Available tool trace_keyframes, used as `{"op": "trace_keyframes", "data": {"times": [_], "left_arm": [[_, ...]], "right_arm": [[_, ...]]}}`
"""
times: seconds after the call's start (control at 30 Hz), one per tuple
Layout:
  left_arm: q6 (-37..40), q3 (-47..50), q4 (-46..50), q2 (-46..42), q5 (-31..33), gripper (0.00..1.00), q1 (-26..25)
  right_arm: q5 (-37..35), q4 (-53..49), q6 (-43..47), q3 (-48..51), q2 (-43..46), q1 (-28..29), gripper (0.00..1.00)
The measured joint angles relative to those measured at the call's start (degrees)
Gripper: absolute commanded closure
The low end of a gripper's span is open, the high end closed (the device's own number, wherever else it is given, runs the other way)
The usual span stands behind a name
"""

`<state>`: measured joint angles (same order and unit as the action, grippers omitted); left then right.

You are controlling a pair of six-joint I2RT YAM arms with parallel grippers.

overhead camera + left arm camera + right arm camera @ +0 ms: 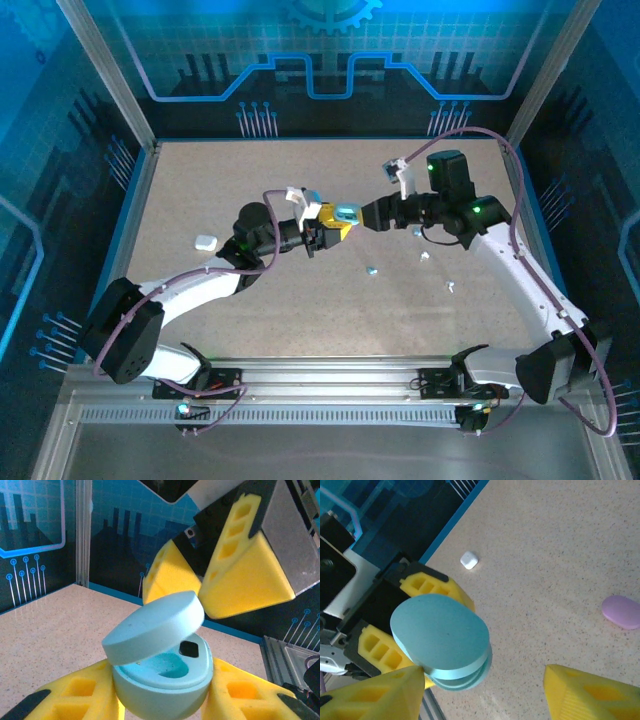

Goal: Insert the wireless bluetooth earbuds into the charging case

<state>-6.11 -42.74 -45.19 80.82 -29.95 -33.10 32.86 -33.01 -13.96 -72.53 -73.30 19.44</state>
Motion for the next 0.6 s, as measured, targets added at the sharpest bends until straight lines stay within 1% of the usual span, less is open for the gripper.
{"op": "trace_keyframes", "data": {"times": [0.2, 0.33, 0.5, 0.6], "left_arm": [[0.0, 0.0, 0.6, 0.0, -2.7, 0.74, -0.2], [0.0, -0.2, 0.1, 0.0, -4.8, 0.74, -0.7], [-0.1, -0.3, -0.1, 0.0, -6.4, 0.73, -0.7], [-0.2, -0.3, -0.1, 0.0, -7.5, 0.73, -0.7]], "right_arm": [[-1.9, 2.2, -0.1, -0.6, 0.0, 0.0, 0.36], [-2.2, 2.3, 1.6, -0.6, -0.3, 0.0, 0.37], [1.9, 2.1, 7.1, -1.3, -1.3, 0.0, 0.4], [5.3, 0.8, 12.5, -2.0, -1.9, 0.0, 0.46]]}}
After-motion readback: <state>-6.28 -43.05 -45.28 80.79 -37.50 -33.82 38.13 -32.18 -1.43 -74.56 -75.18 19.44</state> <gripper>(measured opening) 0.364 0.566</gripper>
